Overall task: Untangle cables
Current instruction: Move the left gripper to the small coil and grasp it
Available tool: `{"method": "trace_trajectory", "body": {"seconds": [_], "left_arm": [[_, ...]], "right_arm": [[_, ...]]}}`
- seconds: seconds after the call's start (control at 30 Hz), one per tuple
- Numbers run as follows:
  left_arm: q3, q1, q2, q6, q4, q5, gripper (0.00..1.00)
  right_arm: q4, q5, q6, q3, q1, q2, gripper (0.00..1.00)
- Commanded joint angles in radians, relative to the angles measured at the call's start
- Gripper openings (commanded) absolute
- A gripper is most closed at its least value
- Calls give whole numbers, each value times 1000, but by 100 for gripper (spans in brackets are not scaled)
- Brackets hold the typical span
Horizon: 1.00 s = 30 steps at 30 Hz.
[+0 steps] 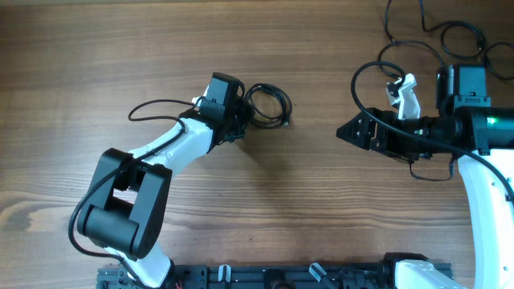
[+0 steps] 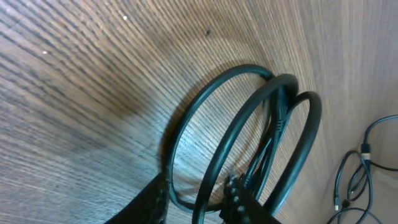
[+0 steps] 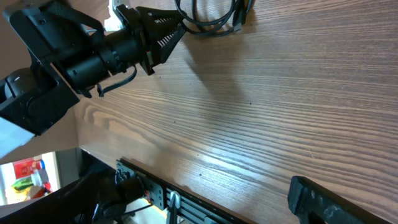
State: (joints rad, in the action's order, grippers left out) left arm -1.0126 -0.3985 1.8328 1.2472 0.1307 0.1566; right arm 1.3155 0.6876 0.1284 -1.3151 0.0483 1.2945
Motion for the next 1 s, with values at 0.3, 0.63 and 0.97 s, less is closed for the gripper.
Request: {"method": "trace_trajectory", "body": {"seconds": [0.3,0.63,0.97], "left_arm": [[1,3,46,0,-45,-19,4],[1,4,-100,-14,89,97,4],[1,3,-354,-233,399,97,4]], "right_arm": [[0,2,-24,5,-6,5,100],[62,-156,-96,5,-6,5,100],[50,-156,9,5,-6,5,100]]}}
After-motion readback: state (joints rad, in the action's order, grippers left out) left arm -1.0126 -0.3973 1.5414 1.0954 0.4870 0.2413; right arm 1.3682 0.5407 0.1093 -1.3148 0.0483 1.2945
